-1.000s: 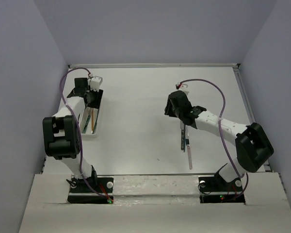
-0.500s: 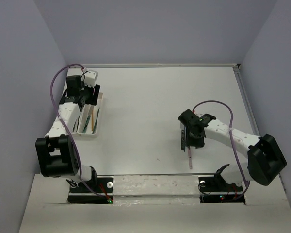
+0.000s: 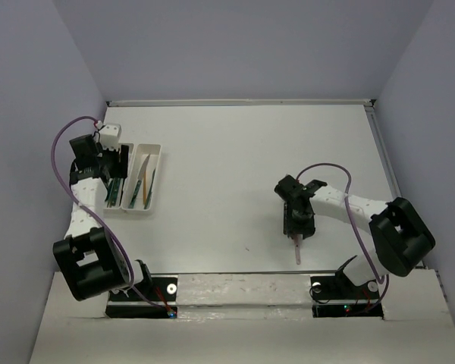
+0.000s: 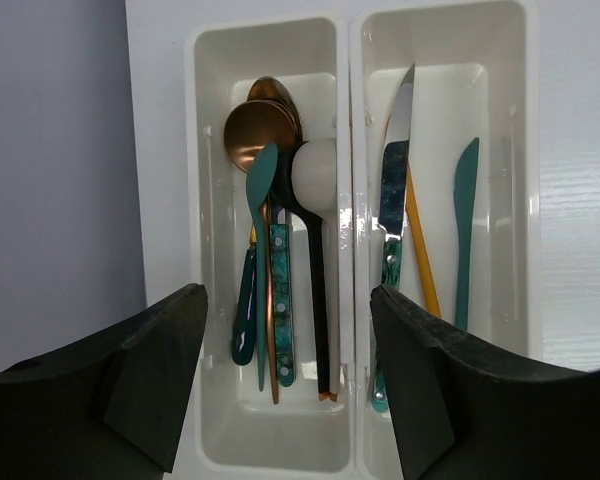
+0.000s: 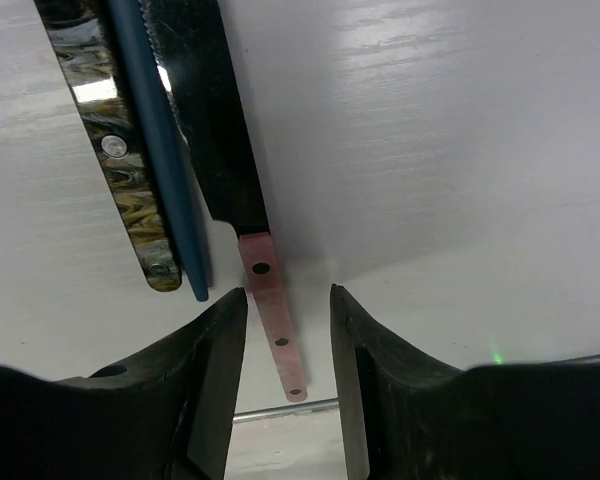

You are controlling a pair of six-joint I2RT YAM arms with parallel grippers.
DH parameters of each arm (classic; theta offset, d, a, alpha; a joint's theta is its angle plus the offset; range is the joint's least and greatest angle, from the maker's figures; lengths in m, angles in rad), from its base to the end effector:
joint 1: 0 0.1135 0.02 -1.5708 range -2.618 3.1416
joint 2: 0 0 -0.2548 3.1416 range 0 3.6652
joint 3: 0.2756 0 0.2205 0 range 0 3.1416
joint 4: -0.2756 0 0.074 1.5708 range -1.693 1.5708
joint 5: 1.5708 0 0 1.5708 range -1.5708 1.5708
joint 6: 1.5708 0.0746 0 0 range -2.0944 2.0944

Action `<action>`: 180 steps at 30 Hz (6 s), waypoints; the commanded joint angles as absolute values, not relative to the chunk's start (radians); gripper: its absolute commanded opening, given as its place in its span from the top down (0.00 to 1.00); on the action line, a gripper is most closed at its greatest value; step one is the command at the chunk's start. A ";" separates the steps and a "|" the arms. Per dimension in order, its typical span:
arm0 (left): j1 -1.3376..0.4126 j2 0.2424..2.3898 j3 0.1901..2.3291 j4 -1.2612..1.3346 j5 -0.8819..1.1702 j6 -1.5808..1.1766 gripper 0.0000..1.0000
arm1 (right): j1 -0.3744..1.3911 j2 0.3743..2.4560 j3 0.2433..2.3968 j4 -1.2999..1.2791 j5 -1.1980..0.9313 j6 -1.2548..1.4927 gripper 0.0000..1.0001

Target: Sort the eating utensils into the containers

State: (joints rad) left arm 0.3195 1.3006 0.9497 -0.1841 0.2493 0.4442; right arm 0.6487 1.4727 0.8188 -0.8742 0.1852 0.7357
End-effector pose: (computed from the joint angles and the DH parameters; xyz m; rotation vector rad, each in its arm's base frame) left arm 0.2884 0.0760 0.2679 0.2790 2.0752 0.2006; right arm 0.1726 0.1137 0.1384 0.1358 2.9826 -0.1728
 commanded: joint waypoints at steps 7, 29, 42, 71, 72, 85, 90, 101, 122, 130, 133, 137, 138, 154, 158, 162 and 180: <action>0.350 1.247 0.904 -0.173 0.307 0.482 0.22 | 0.653 1.600 0.824 -0.796 0.184 0.726 0.58; 0.380 1.256 0.853 -0.130 0.299 0.486 0.22 | 0.653 1.275 1.131 -0.645 0.379 0.619 1.00; 0.419 1.247 0.839 -0.121 0.249 0.466 0.21 | 0.888 1.903 1.713 0.224 -0.134 0.756 1.00; 0.460 1.249 0.862 -0.138 0.293 0.477 0.21 | 0.992 2.606 2.247 0.186 -0.204 1.060 1.00; 0.462 1.249 0.862 -0.138 0.293 0.477 0.21 | 0.992 2.608 2.247 0.184 -0.206 1.061 1.00; 0.460 1.241 0.856 -0.141 0.299 0.495 0.21 | 0.992 2.517 2.175 0.135 -0.164 0.956 0.66; 0.460 1.246 0.856 -0.141 0.307 0.495 0.21 | 0.992 2.425 2.186 0.046 -0.133 0.829 0.65; 0.462 1.194 0.828 -0.160 0.296 0.554 0.20 | 0.924 2.004 1.961 -0.651 0.183 0.382 0.58; 0.462 1.180 0.793 -0.144 0.321 0.555 0.20 | 0.456 1.416 0.934 -0.637 0.140 0.551 0.75; 0.462 1.186 0.802 -0.143 0.318 0.554 0.20 | 0.456 1.551 0.933 -0.549 0.034 0.526 0.73; 0.462 1.187 0.802 -0.141 0.319 0.554 0.20 | 0.456 1.580 0.934 -0.542 0.041 0.531 0.73; 0.462 1.190 0.798 -0.137 0.314 0.555 0.20 | 0.456 1.603 0.928 -0.537 0.060 0.532 0.74; 0.462 1.192 0.798 -0.138 0.314 0.555 0.20 | 0.456 1.603 0.922 -0.537 0.064 0.532 0.74; 0.462 1.187 0.813 -0.144 0.319 0.549 0.20 | 0.456 1.526 0.922 -0.604 0.141 0.532 0.78; 0.462 1.184 0.810 -0.144 0.313 0.557 0.20 | 0.456 1.560 0.927 -0.601 0.132 0.531 0.78; 0.462 1.186 0.808 -0.144 0.311 0.558 0.20 | 0.456 1.589 0.925 -0.577 0.114 0.528 0.78; 0.462 1.195 0.808 -0.138 0.313 0.548 0.20 | 0.506 1.543 0.934 -0.549 0.137 0.523 0.78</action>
State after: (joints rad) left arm 0.4541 1.2125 0.7982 -0.1612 0.3099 0.5453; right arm 0.4747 1.5925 0.9123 -0.5591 0.0956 0.5201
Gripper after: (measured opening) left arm 0.797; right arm 0.215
